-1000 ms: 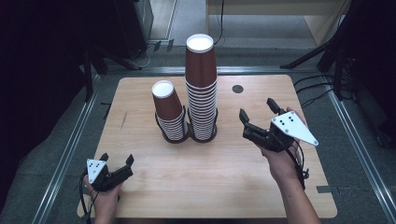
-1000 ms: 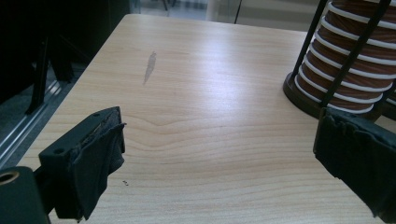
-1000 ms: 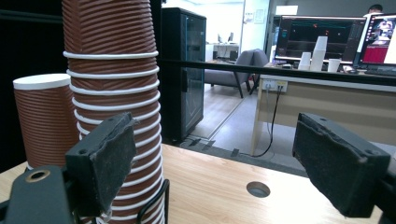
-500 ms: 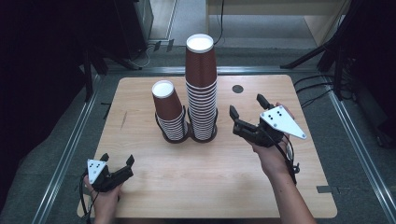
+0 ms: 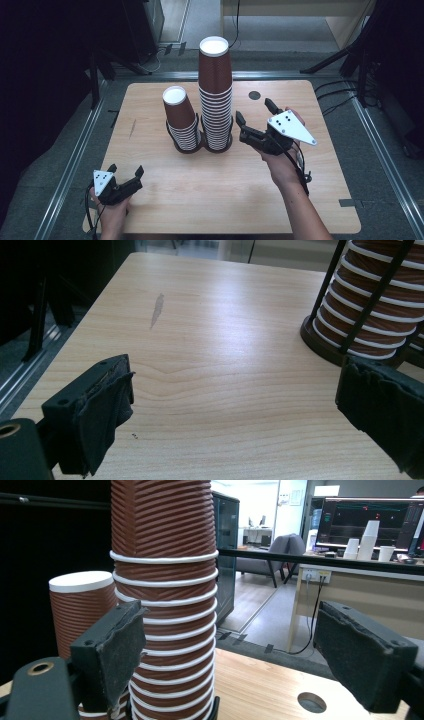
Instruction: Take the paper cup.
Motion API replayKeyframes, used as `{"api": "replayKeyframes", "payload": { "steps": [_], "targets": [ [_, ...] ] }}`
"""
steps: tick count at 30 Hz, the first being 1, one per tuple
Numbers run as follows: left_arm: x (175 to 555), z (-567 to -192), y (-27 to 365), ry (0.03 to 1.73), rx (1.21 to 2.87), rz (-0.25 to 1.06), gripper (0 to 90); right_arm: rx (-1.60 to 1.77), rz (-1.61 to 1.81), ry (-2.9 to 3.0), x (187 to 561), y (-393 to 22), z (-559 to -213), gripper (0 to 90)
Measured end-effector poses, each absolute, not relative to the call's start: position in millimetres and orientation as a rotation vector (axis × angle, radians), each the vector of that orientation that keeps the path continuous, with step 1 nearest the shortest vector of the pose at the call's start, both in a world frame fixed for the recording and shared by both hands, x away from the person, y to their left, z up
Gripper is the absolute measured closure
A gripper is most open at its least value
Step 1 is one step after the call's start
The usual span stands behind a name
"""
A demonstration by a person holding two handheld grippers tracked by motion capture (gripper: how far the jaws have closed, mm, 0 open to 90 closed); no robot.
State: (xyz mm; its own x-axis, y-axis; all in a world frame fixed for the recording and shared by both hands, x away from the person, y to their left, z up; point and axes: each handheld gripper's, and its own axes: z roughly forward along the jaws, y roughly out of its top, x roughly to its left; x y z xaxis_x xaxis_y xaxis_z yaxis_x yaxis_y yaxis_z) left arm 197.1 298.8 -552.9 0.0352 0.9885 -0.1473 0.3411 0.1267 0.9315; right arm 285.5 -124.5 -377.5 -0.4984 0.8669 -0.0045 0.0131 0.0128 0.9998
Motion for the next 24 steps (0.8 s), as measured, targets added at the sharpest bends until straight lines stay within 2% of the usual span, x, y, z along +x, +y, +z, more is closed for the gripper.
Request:
{"api": "replayKeyframes", "payload": {
  "steps": [15, 24],
  "targets": [
    [199, -552, 298, 1.474, 1.378, 0.888, 2.4, 0.919, 1.599, 1.588, 285, -121, -359, 13.5],
    [197, -552, 300, 1.46, 1.355, 0.881, 2.4, 0.889, 1.631, 1.606, 292, -101, -348, 10.6]
  ]
}}
